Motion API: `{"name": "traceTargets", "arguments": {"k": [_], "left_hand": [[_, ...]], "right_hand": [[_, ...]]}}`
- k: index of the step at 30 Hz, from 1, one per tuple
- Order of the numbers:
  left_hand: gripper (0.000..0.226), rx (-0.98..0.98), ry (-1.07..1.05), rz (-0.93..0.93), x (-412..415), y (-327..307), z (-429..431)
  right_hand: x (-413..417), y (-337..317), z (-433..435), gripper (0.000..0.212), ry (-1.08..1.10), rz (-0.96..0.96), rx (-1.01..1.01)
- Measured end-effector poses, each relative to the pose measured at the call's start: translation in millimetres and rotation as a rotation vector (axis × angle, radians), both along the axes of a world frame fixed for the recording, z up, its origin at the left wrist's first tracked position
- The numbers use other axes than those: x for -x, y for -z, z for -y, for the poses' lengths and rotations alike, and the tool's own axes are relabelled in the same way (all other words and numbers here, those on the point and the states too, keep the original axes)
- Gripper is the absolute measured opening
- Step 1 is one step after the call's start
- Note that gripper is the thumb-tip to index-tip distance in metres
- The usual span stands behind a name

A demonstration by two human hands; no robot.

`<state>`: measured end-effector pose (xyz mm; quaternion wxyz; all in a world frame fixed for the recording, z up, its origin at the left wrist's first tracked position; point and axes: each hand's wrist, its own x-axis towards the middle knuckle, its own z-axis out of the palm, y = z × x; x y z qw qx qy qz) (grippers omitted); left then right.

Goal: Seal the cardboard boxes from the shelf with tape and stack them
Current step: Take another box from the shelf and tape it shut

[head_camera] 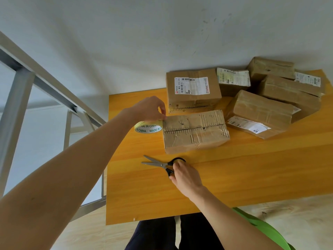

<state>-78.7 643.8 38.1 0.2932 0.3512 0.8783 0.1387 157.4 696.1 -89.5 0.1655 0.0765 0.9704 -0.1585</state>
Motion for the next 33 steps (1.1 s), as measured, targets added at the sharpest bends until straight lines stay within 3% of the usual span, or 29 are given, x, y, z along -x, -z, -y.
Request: {"name": "traceTargets", "arguments": {"k": [3, 9, 15, 18, 22, 28, 33], "left_hand": [[0.007, -0.006, -0.014, 0.010, 0, 0, 0], [0.006, -0.019, -0.026, 0.011, -2, -1, 2], [0.005, -0.043, -0.047, 0.013, 0, 1, 5], [0.003, -0.030, -0.029, 0.031, 2, 0, 2], [0.003, -0.006, 0.001, 0.062, 4, 0, 0], [0.006, 0.048, 0.034, 0.082, 7, -1, -2], [0.008, 0.073, 0.031, 0.084, 9, -1, -5]], "right_hand": [[4, 1, -7, 0.028, -0.004, -0.085, -0.065], [8, 9, -8, 0.032, -0.104, 0.018, -0.108], [15, 6, -13, 0.029, -0.094, -0.003, -0.005], [7, -4, -21, 0.028, 0.086, 0.118, 0.385], [-6, -20, -21, 0.042, 0.367, 0.279, 0.906], [-9, -54, -14, 0.048, 0.541, 0.222, 1.507], [-3, -75, -21, 0.042, 0.588, 0.197, 1.711]]}}
